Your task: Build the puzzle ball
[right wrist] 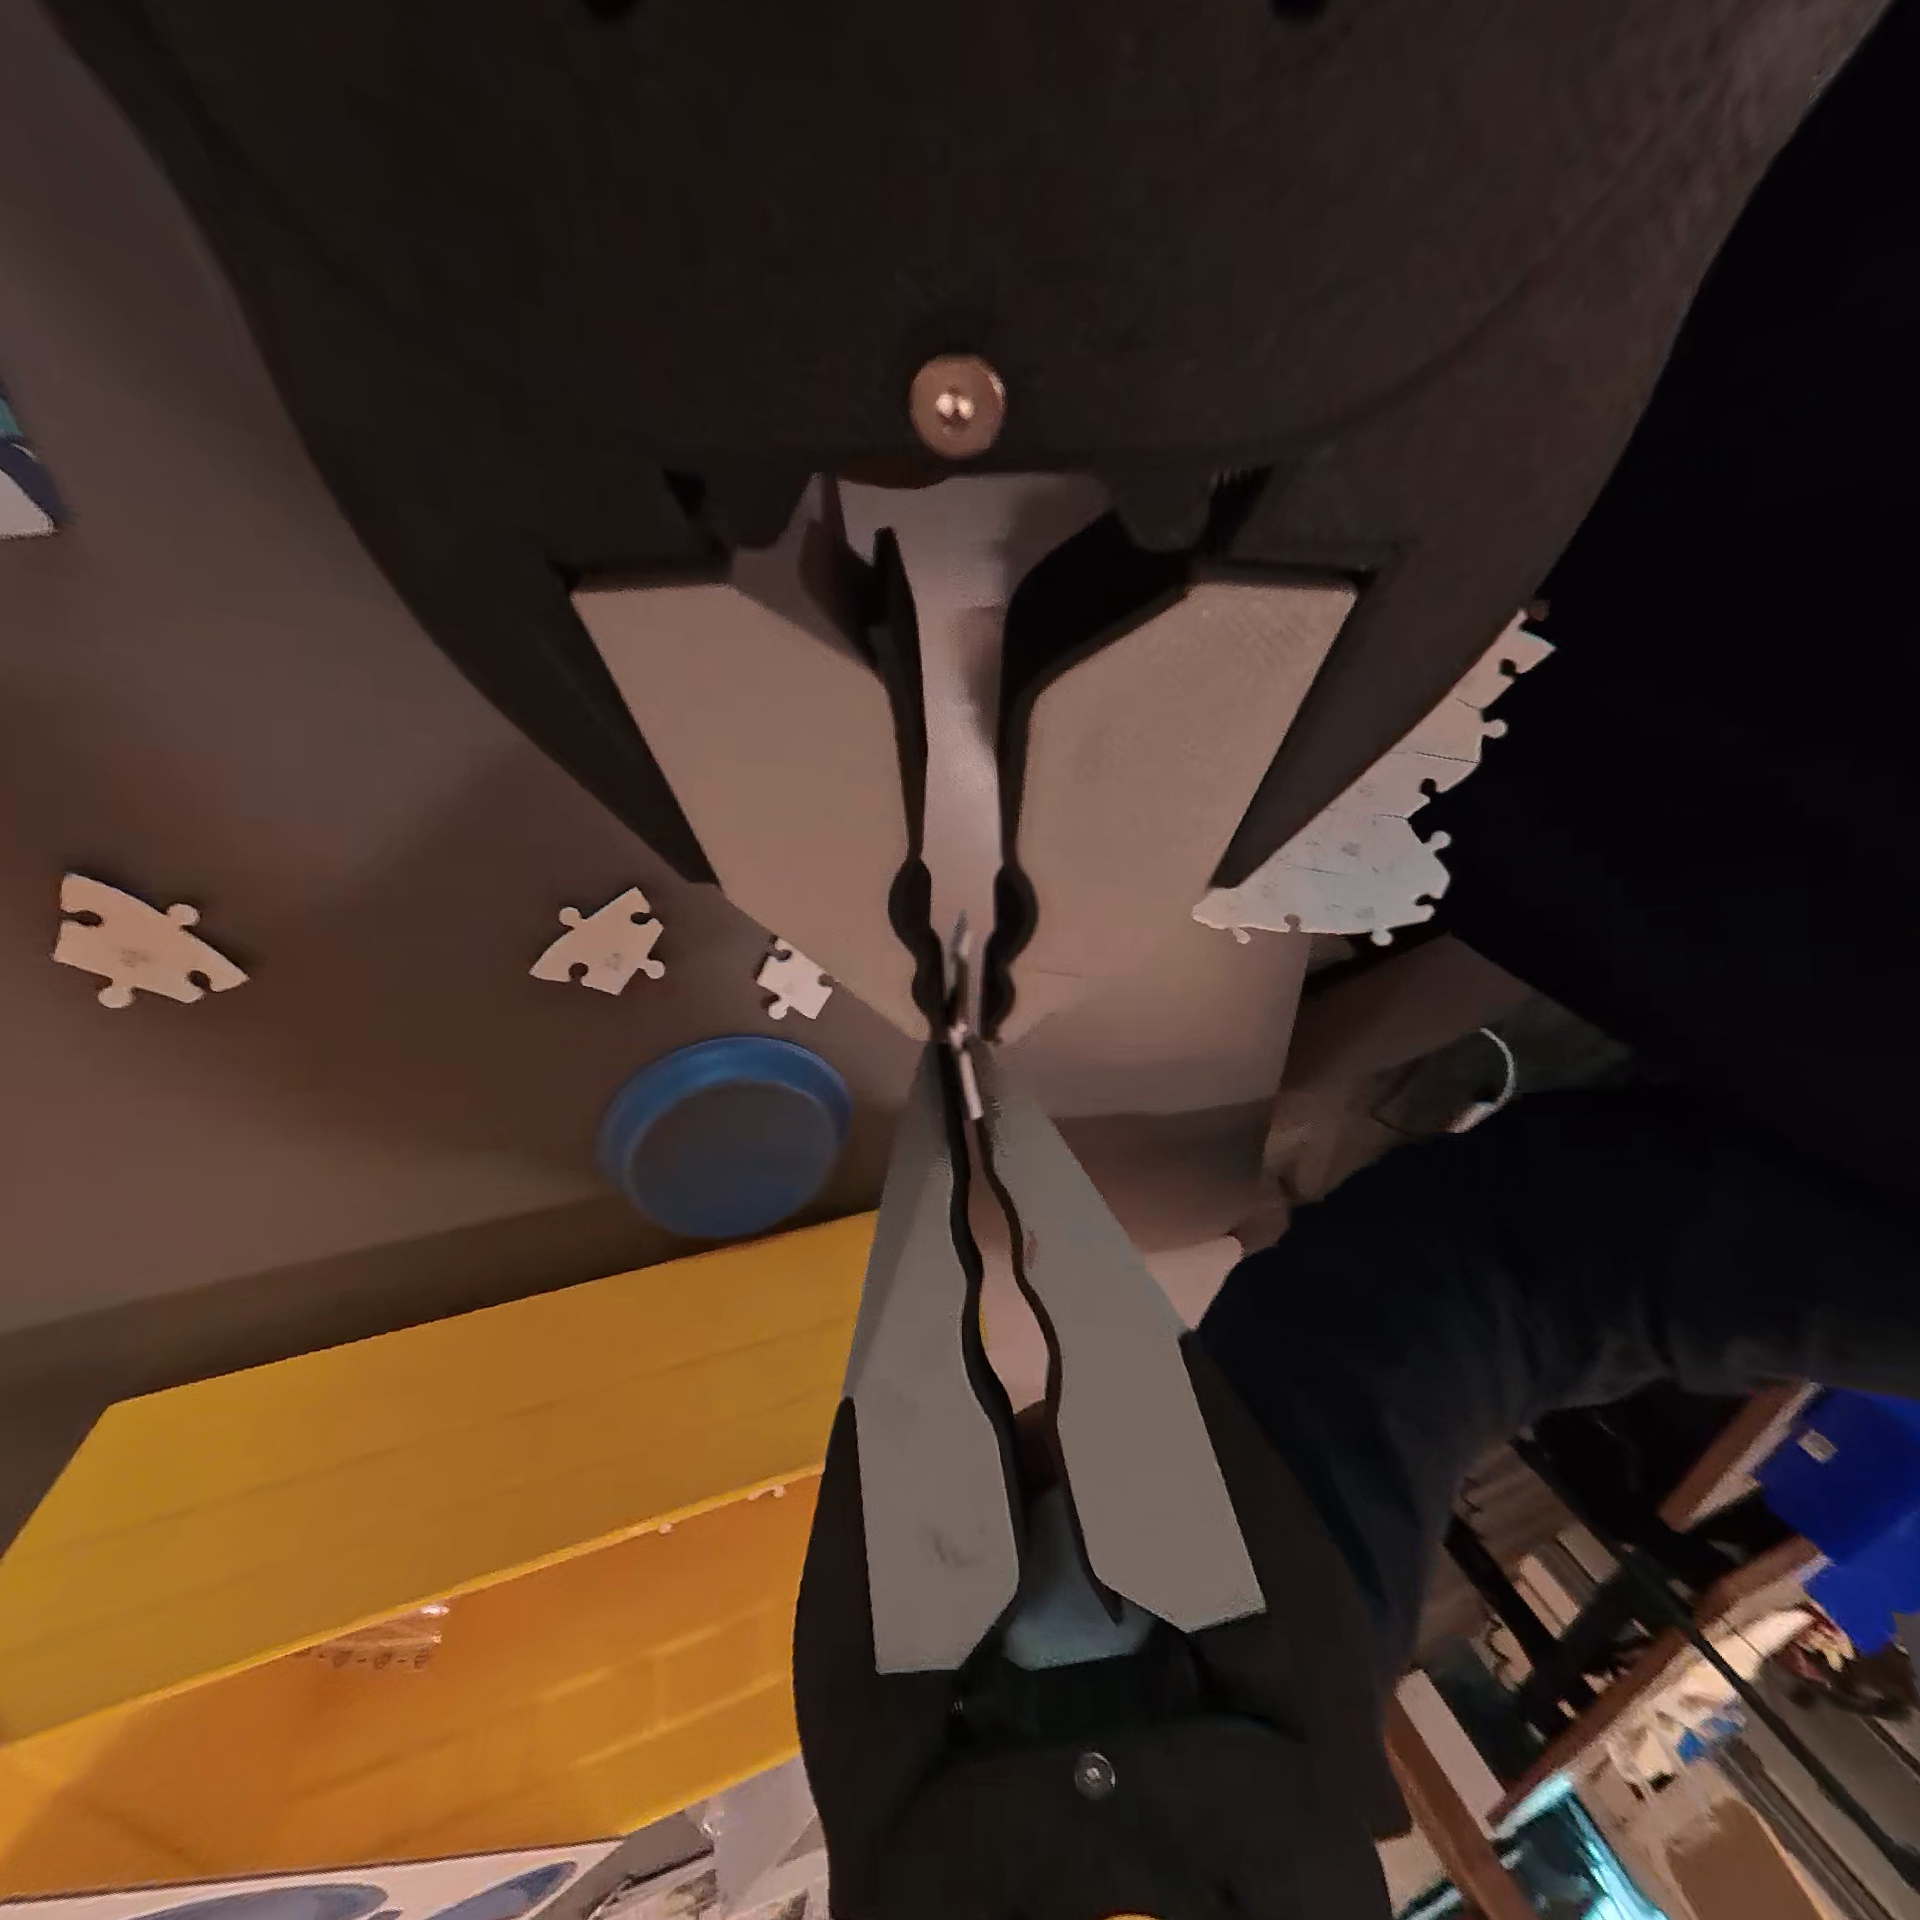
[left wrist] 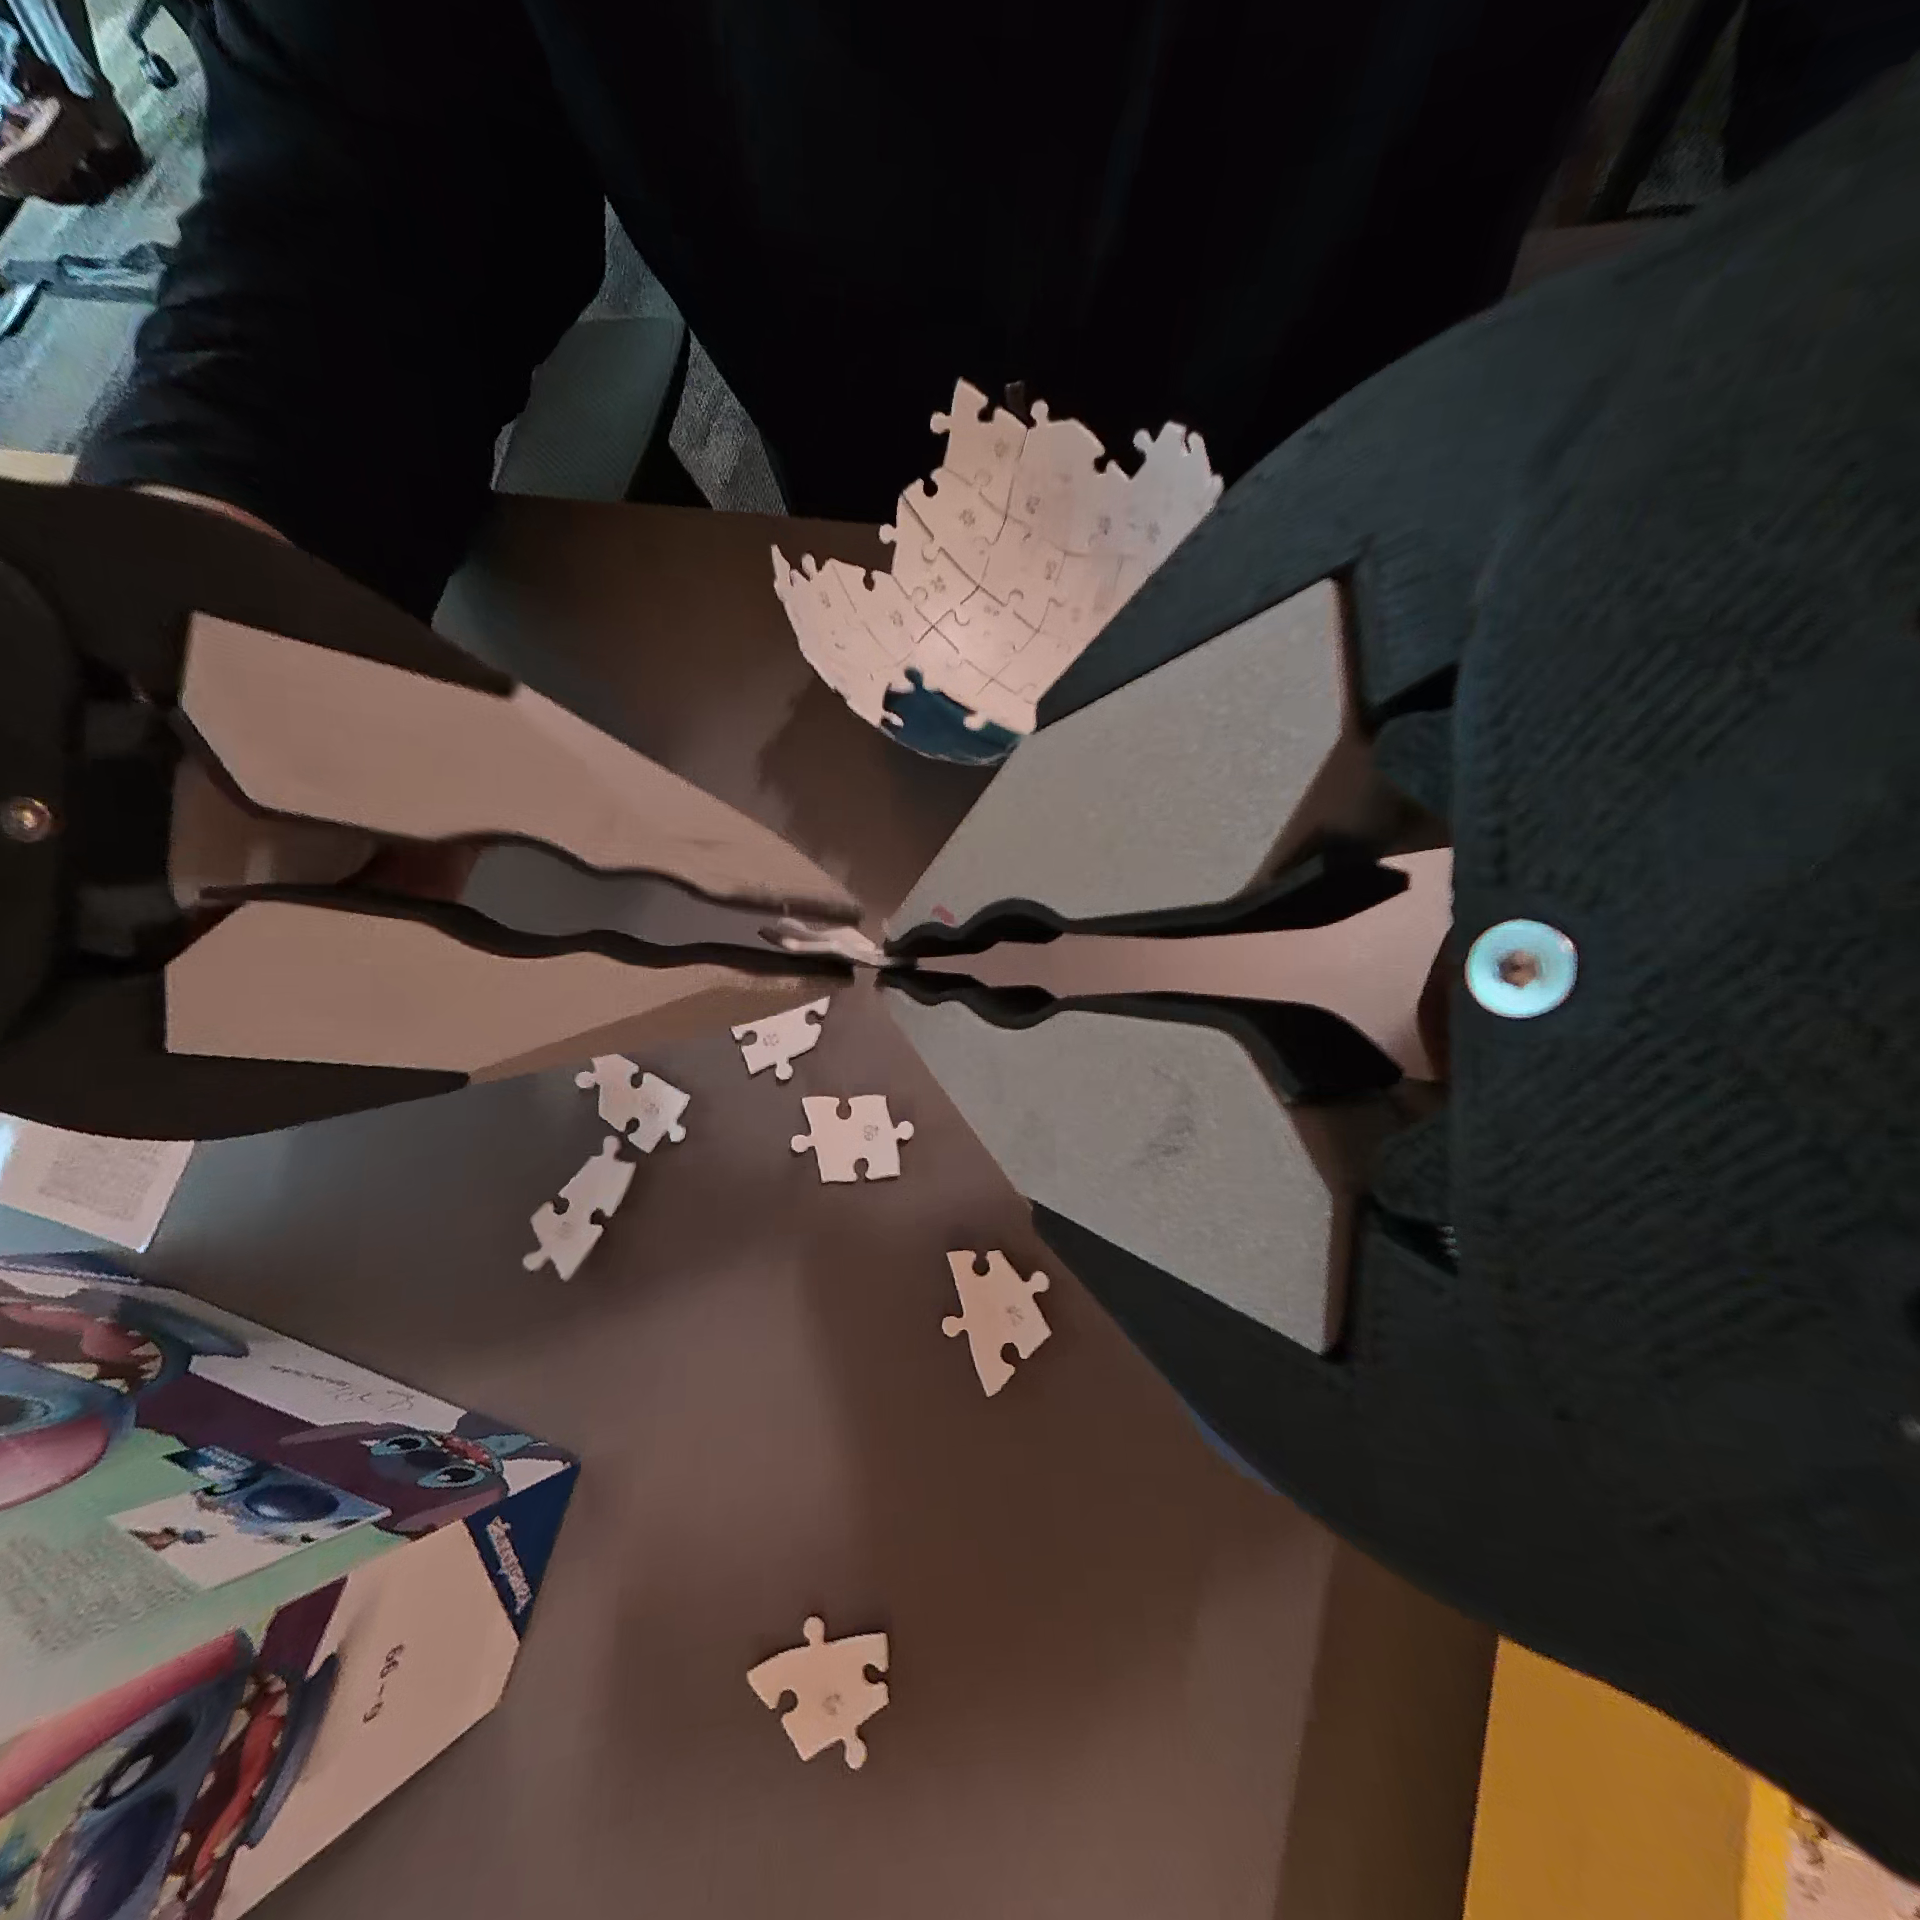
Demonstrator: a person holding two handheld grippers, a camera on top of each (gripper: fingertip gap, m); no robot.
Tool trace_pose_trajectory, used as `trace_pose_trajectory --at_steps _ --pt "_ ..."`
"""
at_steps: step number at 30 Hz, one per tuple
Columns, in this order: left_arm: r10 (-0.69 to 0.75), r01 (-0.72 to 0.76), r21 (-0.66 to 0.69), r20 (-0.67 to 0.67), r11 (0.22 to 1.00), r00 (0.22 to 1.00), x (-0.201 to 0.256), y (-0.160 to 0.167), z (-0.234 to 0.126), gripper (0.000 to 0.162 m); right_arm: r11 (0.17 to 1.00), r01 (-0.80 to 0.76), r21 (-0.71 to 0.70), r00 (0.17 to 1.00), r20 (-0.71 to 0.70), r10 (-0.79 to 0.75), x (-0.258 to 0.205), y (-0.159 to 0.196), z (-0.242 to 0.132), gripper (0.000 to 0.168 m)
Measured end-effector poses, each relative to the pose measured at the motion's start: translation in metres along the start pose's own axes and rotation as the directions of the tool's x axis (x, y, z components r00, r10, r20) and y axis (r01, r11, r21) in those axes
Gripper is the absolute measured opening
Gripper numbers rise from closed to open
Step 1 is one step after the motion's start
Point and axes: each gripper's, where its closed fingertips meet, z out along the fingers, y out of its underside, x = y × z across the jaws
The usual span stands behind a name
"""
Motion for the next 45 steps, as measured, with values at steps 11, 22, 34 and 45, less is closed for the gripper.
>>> trace_pose_trajectory --at_steps 11,22,34,45 --pt "-0.131 0.116 0.061 0.403 0.991 0.906 -0.052 0.051 -0.075 0.014 0.976 -0.201 -0.087 0.917 -0.367 0.156 0.081 0.073 -0.055 0.0" --pt "-0.374 0.119 0.387 0.692 0.914 0.618 -0.109 0.059 -0.233 0.05 0.976 -0.126 -0.176 0.852 -0.523 0.016 0.103 0.092 -0.05 0.026" --pt "-0.376 0.345 0.17 0.588 0.923 0.716 -0.128 0.165 -0.175 0.053 0.971 0.094 0.219 0.901 -0.434 0.011 0.066 0.037 -0.057 0.035" --pt "-0.118 0.216 -0.305 0.311 0.928 0.943 -0.1 0.198 -0.111 0.044 0.941 0.218 0.259 0.86 -0.507 -0.06 0.059 0.041 -0.059 0.034"
